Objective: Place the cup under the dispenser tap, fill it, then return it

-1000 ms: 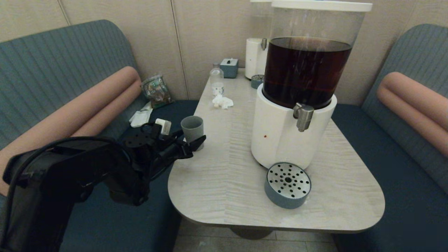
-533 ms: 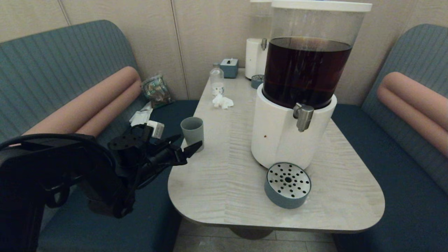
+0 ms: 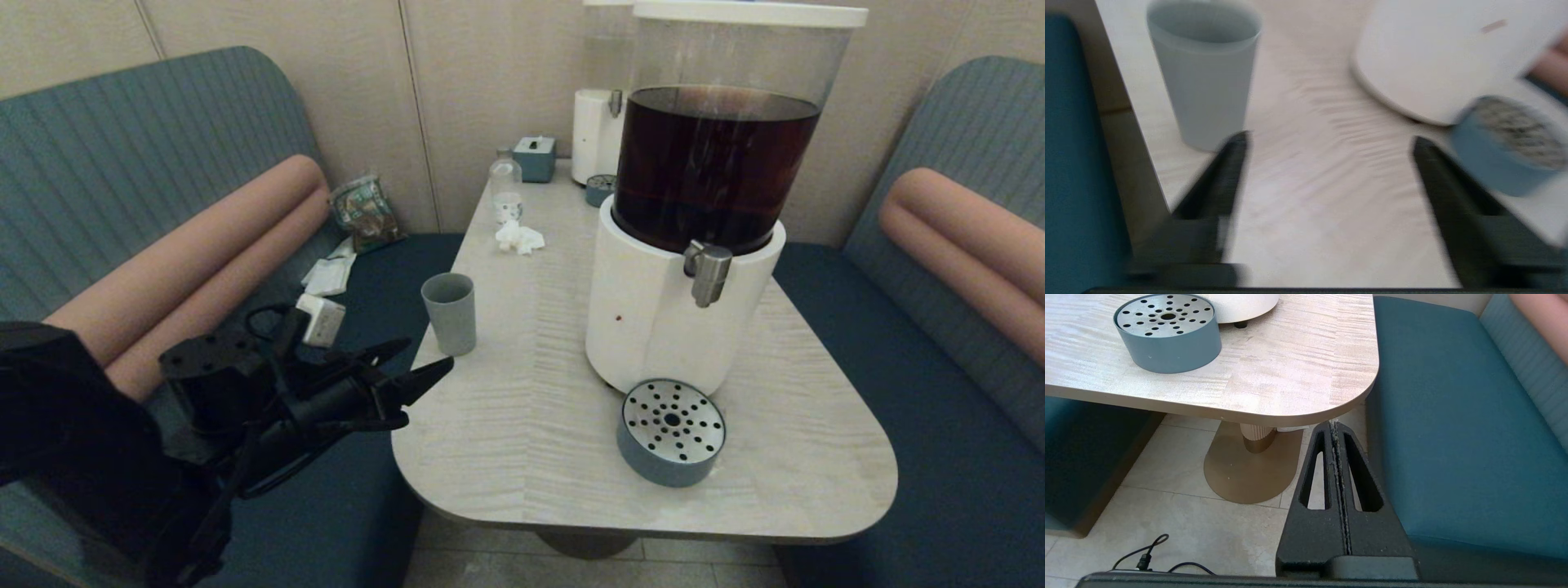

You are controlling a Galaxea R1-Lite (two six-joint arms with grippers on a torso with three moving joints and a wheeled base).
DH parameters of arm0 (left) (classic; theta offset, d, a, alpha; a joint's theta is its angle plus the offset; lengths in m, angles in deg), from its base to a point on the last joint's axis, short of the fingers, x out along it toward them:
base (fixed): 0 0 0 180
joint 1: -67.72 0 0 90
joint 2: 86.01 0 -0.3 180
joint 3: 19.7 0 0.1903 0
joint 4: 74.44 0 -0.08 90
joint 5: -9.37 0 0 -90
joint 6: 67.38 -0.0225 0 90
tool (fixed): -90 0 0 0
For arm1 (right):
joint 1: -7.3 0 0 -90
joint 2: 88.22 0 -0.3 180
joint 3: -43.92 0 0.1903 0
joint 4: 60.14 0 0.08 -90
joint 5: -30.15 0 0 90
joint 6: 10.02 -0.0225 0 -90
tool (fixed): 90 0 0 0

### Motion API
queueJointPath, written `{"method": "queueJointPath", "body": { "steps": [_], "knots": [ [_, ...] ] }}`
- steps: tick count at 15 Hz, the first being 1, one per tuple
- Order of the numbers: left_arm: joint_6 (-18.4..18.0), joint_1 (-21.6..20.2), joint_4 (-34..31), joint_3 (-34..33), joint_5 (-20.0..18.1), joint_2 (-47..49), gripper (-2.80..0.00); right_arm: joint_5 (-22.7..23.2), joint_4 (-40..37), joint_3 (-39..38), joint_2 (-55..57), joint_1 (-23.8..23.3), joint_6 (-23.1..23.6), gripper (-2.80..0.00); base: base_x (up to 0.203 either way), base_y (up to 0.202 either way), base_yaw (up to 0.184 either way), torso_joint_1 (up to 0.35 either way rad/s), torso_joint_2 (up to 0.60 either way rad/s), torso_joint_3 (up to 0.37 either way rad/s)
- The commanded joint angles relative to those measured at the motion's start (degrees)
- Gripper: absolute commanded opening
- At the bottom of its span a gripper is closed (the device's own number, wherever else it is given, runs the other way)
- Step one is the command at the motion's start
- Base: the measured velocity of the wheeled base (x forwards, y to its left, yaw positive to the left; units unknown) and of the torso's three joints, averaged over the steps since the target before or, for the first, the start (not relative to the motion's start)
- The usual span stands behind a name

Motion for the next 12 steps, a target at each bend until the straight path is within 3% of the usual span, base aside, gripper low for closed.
{"method": "queueJointPath", "body": {
  "steps": [1, 2, 8, 12],
  "knots": [
    [0.4, 0.1, 0.5, -5.6, 0.0, -13.6, -2.8, 0.0, -0.1, 0.0, 0.0, 0.0, 0.0, -2.8, 0.0, 0.0, 0.0, 0.0, 0.0, 0.0],
    [0.5, -0.1, 0.5, -7.5, 0.6, -18.0, -2.8, 0.0, 0.0, 0.0, 0.0, 0.0, 0.0, -2.8, 0.0, 0.0, 0.0, 0.0, 0.0, 0.0],
    [4.1, -1.0, 0.5, -17.1, 13.8, -46.8, -2.8, 0.0, 0.0, 0.0, 0.0, 0.0, 0.0, -2.8, 0.0, 0.0, 0.0, 0.0, 0.0, 0.0],
    [4.7, -6.2, -4.3, -22.3, 19.0, -69.8, -2.8, 0.0, 0.0, 0.0, 0.0, 0.0, 0.0, -2.8, 0.0, 0.0, 0.0, 0.0, 0.0, 0.0]
  ]
}}
